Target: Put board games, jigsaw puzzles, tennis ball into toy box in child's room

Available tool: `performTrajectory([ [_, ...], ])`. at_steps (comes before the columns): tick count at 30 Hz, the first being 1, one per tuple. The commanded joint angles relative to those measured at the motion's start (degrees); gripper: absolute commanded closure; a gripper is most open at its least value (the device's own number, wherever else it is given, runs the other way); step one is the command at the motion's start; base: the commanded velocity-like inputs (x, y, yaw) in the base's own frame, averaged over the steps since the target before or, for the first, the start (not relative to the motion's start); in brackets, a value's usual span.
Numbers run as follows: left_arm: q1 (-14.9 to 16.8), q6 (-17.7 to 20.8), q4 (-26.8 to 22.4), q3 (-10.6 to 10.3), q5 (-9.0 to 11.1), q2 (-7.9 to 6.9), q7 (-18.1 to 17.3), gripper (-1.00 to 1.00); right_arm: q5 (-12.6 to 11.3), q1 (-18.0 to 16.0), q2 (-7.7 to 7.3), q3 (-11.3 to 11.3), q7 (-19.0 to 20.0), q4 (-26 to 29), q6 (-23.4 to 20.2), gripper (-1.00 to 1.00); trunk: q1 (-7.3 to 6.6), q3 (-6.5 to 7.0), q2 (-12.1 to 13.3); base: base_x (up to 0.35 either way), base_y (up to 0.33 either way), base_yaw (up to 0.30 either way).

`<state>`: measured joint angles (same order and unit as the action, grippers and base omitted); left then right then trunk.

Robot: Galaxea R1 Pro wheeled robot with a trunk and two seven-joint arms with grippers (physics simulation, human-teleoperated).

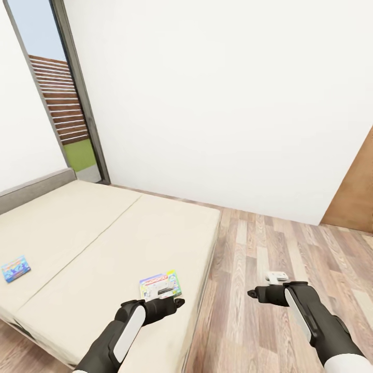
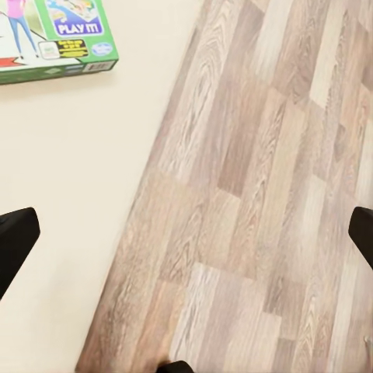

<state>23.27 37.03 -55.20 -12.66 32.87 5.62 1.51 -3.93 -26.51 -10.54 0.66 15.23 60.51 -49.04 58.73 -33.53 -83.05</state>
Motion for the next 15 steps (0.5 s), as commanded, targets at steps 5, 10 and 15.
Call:
performTrajectory([
  [5, 0.0, 0.2, 0.0, 0.0, 0.3, -0.03, 0.2, -1.0, -0.4, 0.0, -0.01, 0.1, 0.0, 0.0, -0.3, -1.0, 0.0, -0.06, 0.0, 0.0, 0.006, -0.041],
  [10, 0.0, 0.2, 0.0, 0.0, 0.3, -0.06, 0.2, -1.0, -0.4, 0.0, -0.01, 0.1, -0.1, 0.0, -0.3, -1.0, 0.0, -0.06, 0.0, 0.0, 0.076, -0.019],
  [15, 0.0, 0.2, -0.1, 0.0, 0.3, -0.07, 0.2, -1.0, -0.4, 0.0, -0.01, 0.1, -0.1, 0.0, -0.3, -1.0, 0.0, -0.06, 0.0, 0.0, 0.18, -0.009],
])
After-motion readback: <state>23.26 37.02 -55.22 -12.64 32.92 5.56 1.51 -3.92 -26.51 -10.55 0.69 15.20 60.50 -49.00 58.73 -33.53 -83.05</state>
